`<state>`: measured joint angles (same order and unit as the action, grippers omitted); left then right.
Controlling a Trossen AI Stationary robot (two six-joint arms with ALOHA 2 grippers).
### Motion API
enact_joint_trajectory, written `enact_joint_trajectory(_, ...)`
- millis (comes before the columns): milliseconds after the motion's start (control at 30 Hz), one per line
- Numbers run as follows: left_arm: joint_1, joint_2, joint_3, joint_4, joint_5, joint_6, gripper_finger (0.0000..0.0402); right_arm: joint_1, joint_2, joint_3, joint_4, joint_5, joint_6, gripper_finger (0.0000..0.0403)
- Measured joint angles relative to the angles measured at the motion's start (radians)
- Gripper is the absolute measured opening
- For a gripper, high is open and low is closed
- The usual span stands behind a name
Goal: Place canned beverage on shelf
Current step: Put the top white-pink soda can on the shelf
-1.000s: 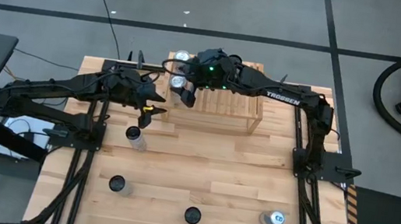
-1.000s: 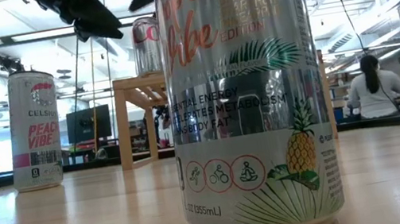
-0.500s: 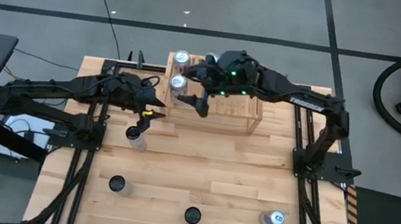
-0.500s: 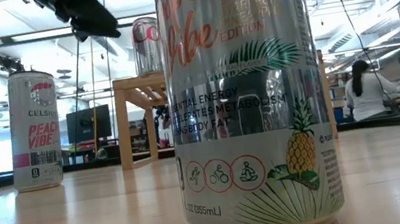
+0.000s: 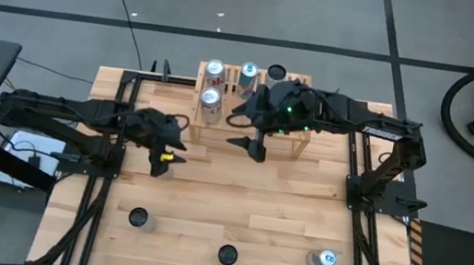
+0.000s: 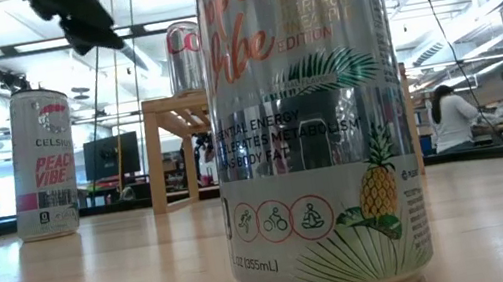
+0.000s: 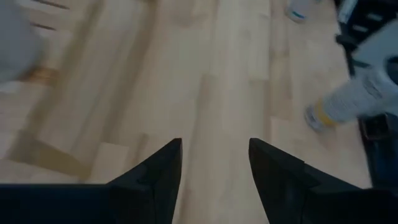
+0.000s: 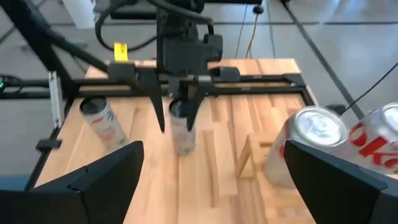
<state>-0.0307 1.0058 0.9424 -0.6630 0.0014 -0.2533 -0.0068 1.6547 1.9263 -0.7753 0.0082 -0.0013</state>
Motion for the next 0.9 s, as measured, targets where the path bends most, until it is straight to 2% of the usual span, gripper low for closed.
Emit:
enact_joint_trajectory(167, -0.081, 0.0, 0.0, -0.033, -0.022, -0.016, 0.0192, 0.035, 0.005, 0.0, -0.032, 0.0, 0.001, 0.0397)
enact_joint_trajectory(300, -0.13, 0.0, 0.0, -0.136, -0.036, -0.013, 0.0192, 0.057, 0.011, 0.0, -0.065, 0.0, 0.002, 0.0397)
enact_joint_trajectory(500, -0.16, 0.0, 0.0, -0.287, -0.12, -0.079, 0.0192, 0.075, 0.011, 0.0, -0.101, 0.001, 0.001, 0.0397)
enact_joint_trajectory(900, -0.156, 0.0, 0.001, -0.066, -0.129, -0.103, 0.0192, 0.076, 0.011, 0.0, -0.078, 0.002, 0.008, 0.0397)
